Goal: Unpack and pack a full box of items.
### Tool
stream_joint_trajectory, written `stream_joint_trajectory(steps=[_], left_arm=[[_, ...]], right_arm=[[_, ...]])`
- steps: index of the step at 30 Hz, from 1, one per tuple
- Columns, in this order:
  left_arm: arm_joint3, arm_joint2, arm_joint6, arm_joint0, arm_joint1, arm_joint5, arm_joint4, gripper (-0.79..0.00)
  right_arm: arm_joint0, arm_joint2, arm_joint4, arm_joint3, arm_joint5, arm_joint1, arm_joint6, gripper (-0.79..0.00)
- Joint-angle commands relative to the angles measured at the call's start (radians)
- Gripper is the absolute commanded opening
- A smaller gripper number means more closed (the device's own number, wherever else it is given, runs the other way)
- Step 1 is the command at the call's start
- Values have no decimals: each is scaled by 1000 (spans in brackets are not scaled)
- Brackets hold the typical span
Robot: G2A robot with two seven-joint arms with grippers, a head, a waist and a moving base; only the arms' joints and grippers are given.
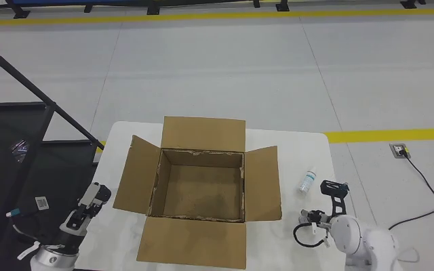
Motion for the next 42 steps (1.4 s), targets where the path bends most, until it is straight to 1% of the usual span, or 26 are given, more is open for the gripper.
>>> stream_joint_trajectory(steps=[1,2,3,4,6,8,11,12,13,16,18,22,25,26,27,29,31,35,37,39,42], left_arm=[[0,0,0,0,0,0,0,0],[0,0,0,0,0,0,0,0],[0,0,0,0,0,0,0,0],[0,0,0,0,0,0,0,0],[0,0,0,0,0,0,0,0],[0,0,0,0,0,0,0,0],[0,0,0,0,0,0,0,0],[0,0,0,0,0,0,0,0],[0,0,0,0,0,0,0,0],[0,0,0,0,0,0,0,0],[0,0,0,0,0,0,0,0],[0,0,0,0,0,0,0,0],[0,0,0,0,0,0,0,0],[0,0,0,0,0,0,0,0],[0,0,0,0,0,0,0,0],[0,0,0,0,0,0,0,0],[1,0,3,0,0,2,-1,0],[12,-17,35,15,-3,-6,-12,0],[15,-29,51,30,-4,-11,-22,0],[18,-40,63,45,-6,-19,-37,0],[19,-57,75,64,-8,-31,-50,0]], right_arm=[[11,-5,4,17,-4,0,16,-120],[17,-6,2,26,-6,1,25,-286],[22,-9,3,31,-12,1,30,-406],[26,-10,6,39,-17,1,36,-419],[33,-11,7,50,-16,2,32,-477],[38,-16,9,61,-14,2,29,-514],[47,-17,19,74,-13,2,33,-668],[50,-15,25,77,-14,2,34,-763],[52,-12,31,76,-17,3,32,-785],[48,1,37,42,-17,5,28,-785],[36,15,40,-21,-9,6,26,-785],[5,45,18,-230,28,8,31,-785],[-10,26,-24,-421,56,7,13,-785],[-3,11,-36,-460,61,7,0,-785],[28,-15,-33,-460,60,5,-32,-785],[103,-92,-32,-460,43,2,-72,-785],[176,-200,-82,-460,33,-3,-65,-785],[307,-465,-203,-455,31,-22,29,-785],[386,-585,-240,-377,40,-40,62,-785],[481,-695,-240,-265,57,-64,81,-785],[607,-824,-217,-90,82,-109,88,-785]])
